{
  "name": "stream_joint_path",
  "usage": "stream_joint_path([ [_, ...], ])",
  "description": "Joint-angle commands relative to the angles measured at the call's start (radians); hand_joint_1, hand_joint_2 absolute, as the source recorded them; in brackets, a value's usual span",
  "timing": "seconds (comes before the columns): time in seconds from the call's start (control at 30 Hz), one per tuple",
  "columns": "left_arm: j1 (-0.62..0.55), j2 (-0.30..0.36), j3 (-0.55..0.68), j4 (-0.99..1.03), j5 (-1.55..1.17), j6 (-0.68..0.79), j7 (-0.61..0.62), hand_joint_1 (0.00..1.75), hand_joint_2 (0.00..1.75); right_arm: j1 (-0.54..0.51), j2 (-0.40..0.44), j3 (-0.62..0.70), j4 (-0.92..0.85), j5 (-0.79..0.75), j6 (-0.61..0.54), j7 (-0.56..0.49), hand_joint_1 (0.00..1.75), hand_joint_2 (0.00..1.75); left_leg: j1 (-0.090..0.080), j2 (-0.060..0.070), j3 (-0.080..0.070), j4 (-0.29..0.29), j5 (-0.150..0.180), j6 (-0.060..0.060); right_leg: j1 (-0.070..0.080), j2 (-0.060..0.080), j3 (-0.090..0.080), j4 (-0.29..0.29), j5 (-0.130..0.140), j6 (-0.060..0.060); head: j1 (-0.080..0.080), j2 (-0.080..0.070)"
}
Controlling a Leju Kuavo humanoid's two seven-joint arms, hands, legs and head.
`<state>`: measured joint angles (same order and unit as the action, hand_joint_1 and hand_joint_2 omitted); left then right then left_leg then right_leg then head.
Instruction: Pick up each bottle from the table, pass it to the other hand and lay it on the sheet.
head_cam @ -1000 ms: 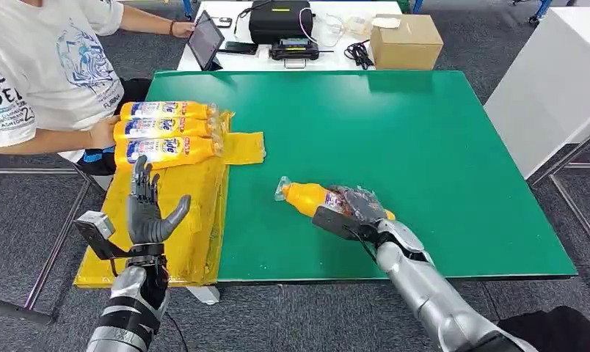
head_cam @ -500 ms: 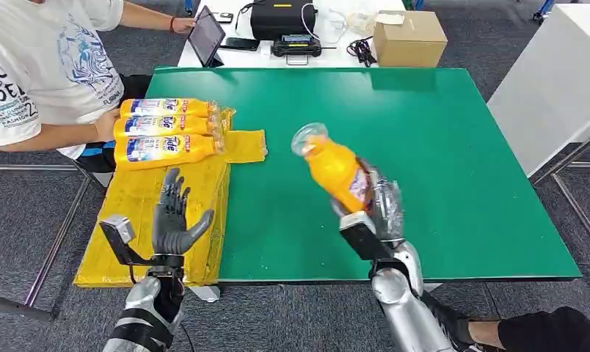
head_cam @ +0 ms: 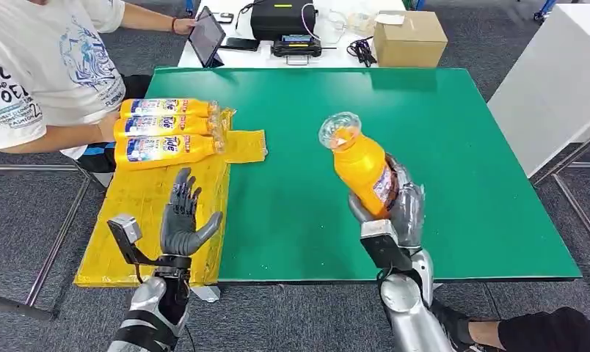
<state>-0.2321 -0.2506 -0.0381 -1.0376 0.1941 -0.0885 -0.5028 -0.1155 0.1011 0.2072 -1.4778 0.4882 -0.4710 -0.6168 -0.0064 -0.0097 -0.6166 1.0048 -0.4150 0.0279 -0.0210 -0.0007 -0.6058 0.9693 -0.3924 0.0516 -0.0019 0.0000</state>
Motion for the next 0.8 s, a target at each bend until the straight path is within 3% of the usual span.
stream_joint_path([
  [0.03,0.037,0.023,-0.133,-0.061,0.07,-0.076,0.07,0.0,1.75,0.03,0.037,-0.062,-0.012,-0.013,-0.019,-0.035,1.75,1.75,0.001,0.001,0.004,0.0,-0.003,-0.002,0.001,0.0,0.004,0.0,-0.002,-0.002,0.0,0.0],
  [0.13,0.056,0.025,-0.157,-0.078,0.089,-0.107,0.08,0.0,1.75,0.032,0.042,-0.041,0.043,-0.009,0.007,-0.041,1.75,1.75,0.001,0.001,0.004,0.0,-0.002,-0.002,0.001,0.001,0.004,-0.001,-0.002,-0.002,0.0,0.0],
  [0.17,0.083,0.032,-0.199,-0.108,0.1,-0.186,0.097,0.0,1.75,0.041,0.058,0.043,0.158,0.016,0.22,0.038,1.75,1.75,0.001,0.001,0.004,0.0,-0.003,-0.002,0.001,0.0,0.004,0.0,-0.002,-0.003,0.0,0.0],
  [0.27,0.115,0.034,-0.249,-0.142,0.091,-0.183,0.102,0.0,1.75,-0.009,0.143,0.152,0.453,0.044,0.135,-0.08,1.75,1.75,0.003,0.006,0.008,-0.002,-0.004,-0.003,0.003,0.006,0.007,-0.003,-0.001,-0.003,0.0,0.0],
  [0.43,0.104,0.035,-0.248,-0.106,0.122,-0.195,0.124,0.0,1.75,-0.052,0.164,0.276,0.549,0.087,0.123,-0.054,1.75,1.75,0.003,0.008,0.005,-0.002,-0.003,-0.003,0.002,0.006,0.002,-0.001,-0.001,-0.003,0.0,0.0],
  [0.8,0.114,0.029,-0.274,-0.092,0.101,-0.206,0.134,0.0,1.75,-0.083,0.199,0.371,0.652,0.102,0.147,-0.016,1.75,1.75,0.003,0.003,0.003,0.0,-0.004,-0.003,0.003,0.002,0.003,0.0,-0.003,-0.003,0.0,0.0],
])
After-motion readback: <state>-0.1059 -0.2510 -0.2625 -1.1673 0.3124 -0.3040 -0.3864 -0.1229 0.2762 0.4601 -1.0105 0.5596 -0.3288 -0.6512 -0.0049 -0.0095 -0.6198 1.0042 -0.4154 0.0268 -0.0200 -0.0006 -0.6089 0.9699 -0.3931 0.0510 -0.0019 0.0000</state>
